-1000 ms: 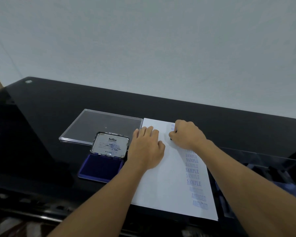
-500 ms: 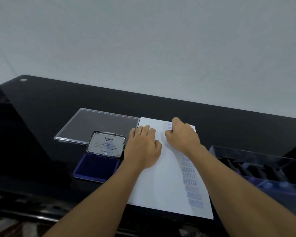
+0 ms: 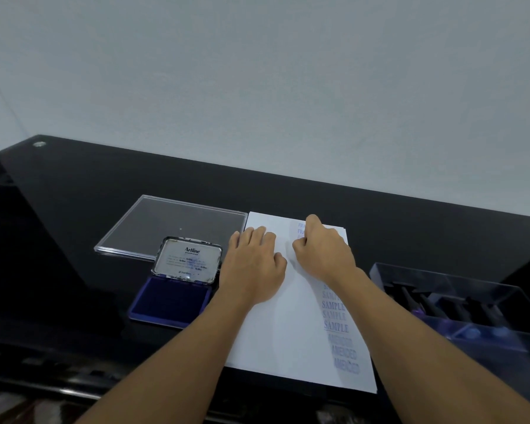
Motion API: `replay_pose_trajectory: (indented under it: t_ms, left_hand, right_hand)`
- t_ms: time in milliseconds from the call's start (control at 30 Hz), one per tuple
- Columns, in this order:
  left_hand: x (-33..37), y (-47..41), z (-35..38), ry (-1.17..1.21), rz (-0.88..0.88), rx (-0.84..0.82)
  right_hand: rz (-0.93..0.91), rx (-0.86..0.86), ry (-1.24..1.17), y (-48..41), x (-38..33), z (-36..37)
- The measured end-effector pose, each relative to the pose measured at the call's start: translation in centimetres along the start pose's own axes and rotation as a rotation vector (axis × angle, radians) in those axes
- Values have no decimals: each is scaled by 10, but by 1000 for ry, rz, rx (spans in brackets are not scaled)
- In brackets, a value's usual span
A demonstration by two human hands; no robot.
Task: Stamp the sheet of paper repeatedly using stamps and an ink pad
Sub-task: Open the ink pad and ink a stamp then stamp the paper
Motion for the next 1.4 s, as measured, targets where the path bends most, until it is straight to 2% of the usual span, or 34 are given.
replay_pose_trajectory:
  t_ms: [533,700,867,1400]
  left_hand:
    - [1,0,-1,10,-7,-16]
    - [1,1,-1,7,-14,-37]
    - [2,1,-2,6,-6,-43]
    - [3,1,-2,9,-5,-48]
  right_hand:
    - [44,-142,35,-16,3,-8]
    - [68,8,-64,-18,13,-45]
    - [33,59,-76,-22,10,-71]
    - [61,39,-67,-18,17,-74]
Point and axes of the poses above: each hand's wrist, its own y-axis away from the middle knuckle, its own z-axis out of the palm, x = y × z, the point moved 6 cm from there along -y, towards the middle knuckle, and after that the axes turned 12 degrees about y, right-handed, at the moved point
